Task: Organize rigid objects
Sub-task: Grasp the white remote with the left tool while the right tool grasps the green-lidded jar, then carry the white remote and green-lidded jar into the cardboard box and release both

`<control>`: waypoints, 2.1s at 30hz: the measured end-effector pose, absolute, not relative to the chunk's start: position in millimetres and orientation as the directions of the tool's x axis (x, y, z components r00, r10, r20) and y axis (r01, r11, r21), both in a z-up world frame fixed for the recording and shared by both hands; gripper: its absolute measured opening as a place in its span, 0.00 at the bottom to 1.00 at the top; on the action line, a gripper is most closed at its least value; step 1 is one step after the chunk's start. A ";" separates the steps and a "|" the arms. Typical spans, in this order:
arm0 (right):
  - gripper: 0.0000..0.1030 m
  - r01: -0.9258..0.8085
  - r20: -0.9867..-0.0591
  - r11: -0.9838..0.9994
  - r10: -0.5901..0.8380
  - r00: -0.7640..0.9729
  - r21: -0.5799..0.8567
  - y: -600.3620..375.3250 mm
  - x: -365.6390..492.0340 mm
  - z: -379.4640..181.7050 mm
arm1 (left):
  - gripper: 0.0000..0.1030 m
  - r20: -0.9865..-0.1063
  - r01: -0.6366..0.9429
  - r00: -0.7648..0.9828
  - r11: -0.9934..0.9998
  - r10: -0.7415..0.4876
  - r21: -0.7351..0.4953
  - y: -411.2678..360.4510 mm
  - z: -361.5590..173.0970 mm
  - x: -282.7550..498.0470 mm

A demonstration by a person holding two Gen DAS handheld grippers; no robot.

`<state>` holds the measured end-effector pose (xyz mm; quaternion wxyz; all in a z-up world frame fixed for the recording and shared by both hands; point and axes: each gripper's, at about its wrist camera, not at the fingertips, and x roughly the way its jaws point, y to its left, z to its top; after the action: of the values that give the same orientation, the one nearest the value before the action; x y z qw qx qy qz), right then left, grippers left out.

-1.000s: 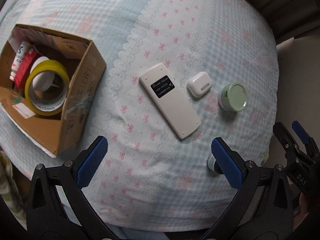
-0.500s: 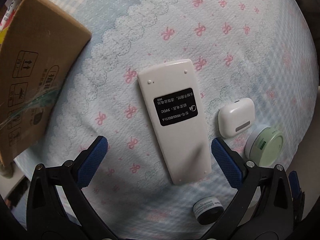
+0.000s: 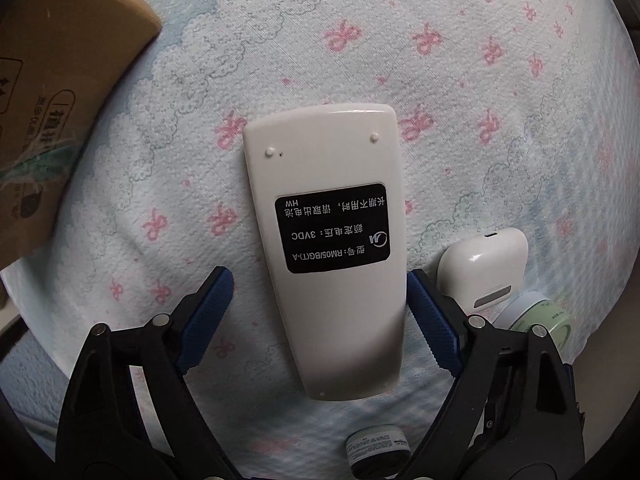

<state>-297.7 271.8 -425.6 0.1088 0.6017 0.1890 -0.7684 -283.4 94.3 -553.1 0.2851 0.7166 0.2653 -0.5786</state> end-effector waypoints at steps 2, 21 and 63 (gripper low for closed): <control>0.99 0.398 -0.967 -0.903 0.065 -0.245 -0.161 269.6 -300.1 -430.7 | 0.84 -0.979 0.700 0.196 -0.707 0.050 0.104 95.5 -554.5 -284.6; 0.65 0.374 -0.984 -0.917 0.081 -0.162 -0.137 256.6 -313.2 -439.9 | 0.56 -0.985 0.642 0.132 -0.766 0.108 0.002 108.2 -538.1 -279.5; 0.65 0.356 -0.932 -0.934 -0.129 -0.339 -0.001 96.3 -201.7 -225.2 | 0.56 -0.961 0.374 -0.256 -0.907 0.101 -0.195 -93.5 -233.4 -260.4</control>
<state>-201.7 96.3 -225.2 0.1494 0.5549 0.1025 -0.8119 -260.4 -93.5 -233.4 0.0888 0.6033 0.1967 -0.7678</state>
